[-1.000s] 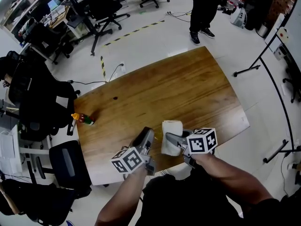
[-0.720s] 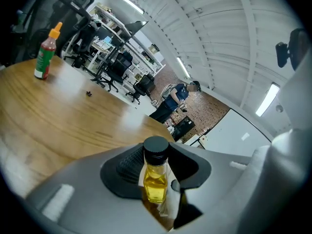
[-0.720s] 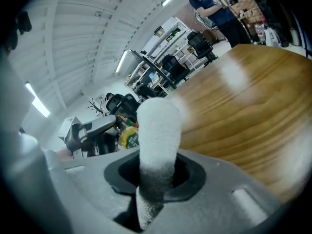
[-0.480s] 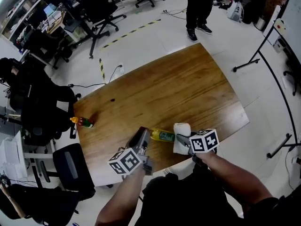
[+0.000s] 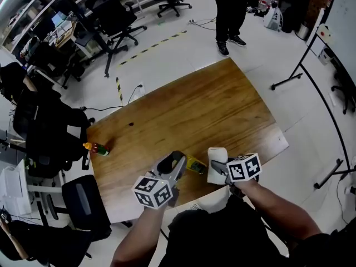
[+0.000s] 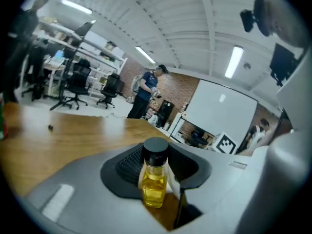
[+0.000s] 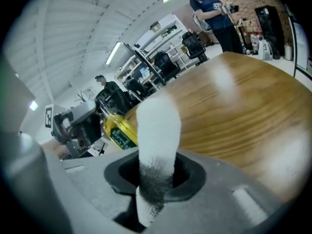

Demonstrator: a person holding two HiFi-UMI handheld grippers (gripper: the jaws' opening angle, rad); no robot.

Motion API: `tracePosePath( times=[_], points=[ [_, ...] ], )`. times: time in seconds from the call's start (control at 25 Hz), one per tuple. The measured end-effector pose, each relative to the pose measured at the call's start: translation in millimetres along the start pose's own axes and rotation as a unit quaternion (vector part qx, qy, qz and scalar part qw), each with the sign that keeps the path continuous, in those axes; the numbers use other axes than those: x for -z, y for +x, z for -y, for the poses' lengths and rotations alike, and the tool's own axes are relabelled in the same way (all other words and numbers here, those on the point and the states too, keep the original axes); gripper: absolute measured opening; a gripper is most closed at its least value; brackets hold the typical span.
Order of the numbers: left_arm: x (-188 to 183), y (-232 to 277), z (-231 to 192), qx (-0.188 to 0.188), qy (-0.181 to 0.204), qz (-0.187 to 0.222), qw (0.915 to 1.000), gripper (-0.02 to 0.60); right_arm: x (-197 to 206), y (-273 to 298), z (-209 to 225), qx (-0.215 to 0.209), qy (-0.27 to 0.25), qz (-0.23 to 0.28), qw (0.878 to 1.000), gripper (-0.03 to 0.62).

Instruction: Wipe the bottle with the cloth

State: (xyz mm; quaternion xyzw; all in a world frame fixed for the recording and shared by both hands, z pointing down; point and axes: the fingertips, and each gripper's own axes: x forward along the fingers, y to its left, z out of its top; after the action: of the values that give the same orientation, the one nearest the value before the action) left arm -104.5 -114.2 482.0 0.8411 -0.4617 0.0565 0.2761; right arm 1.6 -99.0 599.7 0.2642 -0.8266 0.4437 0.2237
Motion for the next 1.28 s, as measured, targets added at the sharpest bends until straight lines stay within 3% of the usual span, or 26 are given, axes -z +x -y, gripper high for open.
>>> tracePosePath(
  times=[0.16, 0.28, 0.4, 0.6, 0.88, 1.04, 1.16, 1.28],
  points=[
    [3.7, 11.0, 35.9, 0.053, 0.138, -0.034, 0.9884, 0.173, -12.2, -38.7, -5.4, -0.025, -0.014, 0.044, 0.999, 0.074],
    [13.3, 13.6, 51.7, 0.097, 0.235, -0.054, 0.9657, 0.173, -11.7, -60.8, -6.6, -0.028, -0.018, 0.057, 0.998, 0.074],
    [21.8, 9.7, 58.1, 0.131, 0.279, -0.062, 0.9494, 0.173, -9.5, -76.5, -10.2, -0.041, 0.001, 0.072, 0.997, 0.074],
    [20.4, 6.1, 46.9, 0.119, 0.250, -0.051, 0.9596, 0.175, -10.8, -97.0, -20.4, -0.053, 0.015, 0.097, 0.994, 0.074],
    [21.0, 1.0, 49.2, 0.131, 0.255, -0.034, 0.9574, 0.184, -10.3, -96.8, -45.7, -0.044, -0.006, 0.100, 0.994, 0.074],
    [14.8, -8.9, 46.3, 0.134, 0.233, -0.012, 0.9631, 0.230, -8.6, -97.9, -57.8, -0.037, -0.020, 0.107, 0.993, 0.074],
    [8.6, -31.2, 42.0, 0.126, 0.180, 0.012, 0.9754, 0.229, 0.6, -100.3, -68.6, -0.026, -0.028, 0.115, 0.993, 0.074],
    [14.9, -56.6, 27.0, 0.091, 0.082, 0.032, 0.9919, 0.183, 20.3, -100.8, -75.7, -0.018, -0.028, 0.123, 0.992, 0.074]
  ],
)
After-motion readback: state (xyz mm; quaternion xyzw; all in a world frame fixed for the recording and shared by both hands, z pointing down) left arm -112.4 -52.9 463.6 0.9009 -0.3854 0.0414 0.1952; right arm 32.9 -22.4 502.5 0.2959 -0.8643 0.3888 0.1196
